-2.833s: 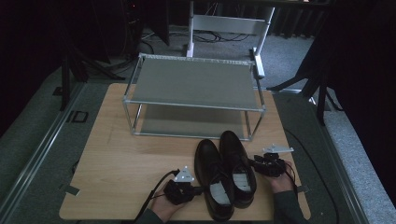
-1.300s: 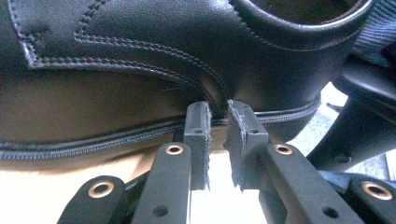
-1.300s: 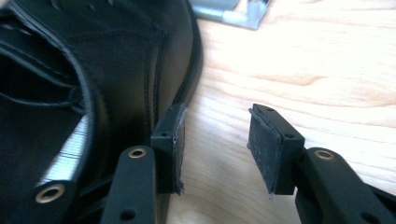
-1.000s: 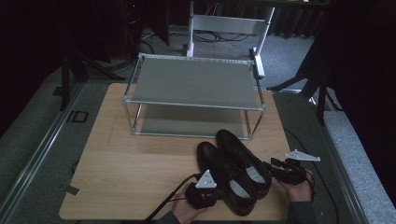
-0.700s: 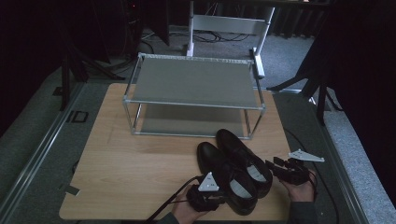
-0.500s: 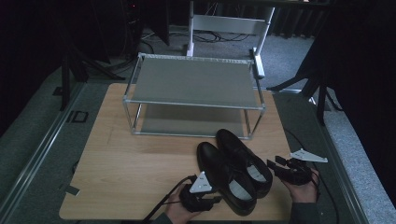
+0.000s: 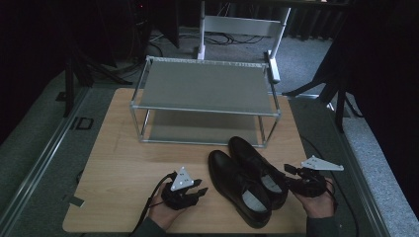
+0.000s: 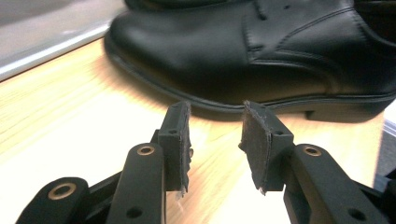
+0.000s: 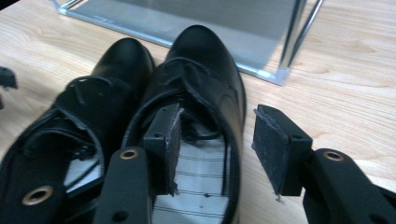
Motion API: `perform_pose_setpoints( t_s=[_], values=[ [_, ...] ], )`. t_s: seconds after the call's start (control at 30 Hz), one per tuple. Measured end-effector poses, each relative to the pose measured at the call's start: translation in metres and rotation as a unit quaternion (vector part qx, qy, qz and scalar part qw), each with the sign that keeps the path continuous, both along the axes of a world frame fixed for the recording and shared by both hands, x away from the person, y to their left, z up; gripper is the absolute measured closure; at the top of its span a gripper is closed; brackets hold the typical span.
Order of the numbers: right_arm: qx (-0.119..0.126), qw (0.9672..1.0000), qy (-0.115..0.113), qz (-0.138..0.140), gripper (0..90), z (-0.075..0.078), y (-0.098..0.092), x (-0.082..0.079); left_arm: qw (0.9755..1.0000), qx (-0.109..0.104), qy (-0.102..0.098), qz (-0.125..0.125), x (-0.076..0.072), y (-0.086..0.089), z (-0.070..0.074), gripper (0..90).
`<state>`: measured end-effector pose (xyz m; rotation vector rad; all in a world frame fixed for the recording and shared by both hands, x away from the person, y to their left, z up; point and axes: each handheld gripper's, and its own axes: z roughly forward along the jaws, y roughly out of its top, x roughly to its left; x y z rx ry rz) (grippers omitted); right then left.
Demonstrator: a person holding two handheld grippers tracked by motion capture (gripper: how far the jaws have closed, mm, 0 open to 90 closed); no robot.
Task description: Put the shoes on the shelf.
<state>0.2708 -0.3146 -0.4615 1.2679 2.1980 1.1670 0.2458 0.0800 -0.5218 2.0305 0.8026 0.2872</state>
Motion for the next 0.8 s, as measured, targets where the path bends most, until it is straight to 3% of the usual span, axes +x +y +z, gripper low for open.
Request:
perform_pose_setpoints(
  t_s=[0.17, 0.5, 0.8],
  values=[
    [-0.003, 0.9997, 0.013, 0.018, 55.2, 0.001, 0.007, -0.004, 0.9999, 0.005, -0.001, 0.015, 0.001, 0.011, -0.003, 62.6],
    [-0.006, 0.9987, 0.043, 0.026, 53.2, 0.004, 0.019, -0.013, 0.9987, 0.01, 0.001, 0.051, 0.008, 0.034, -0.01, 62.0],
    [-0.012, 0.9973, 0.053, 0.05, 49.3, 0.007, 0.026, -0.018, 0.9983, 0.011, 0.001, 0.057, 0.01, 0.037, -0.01, 62.0]
  ],
)
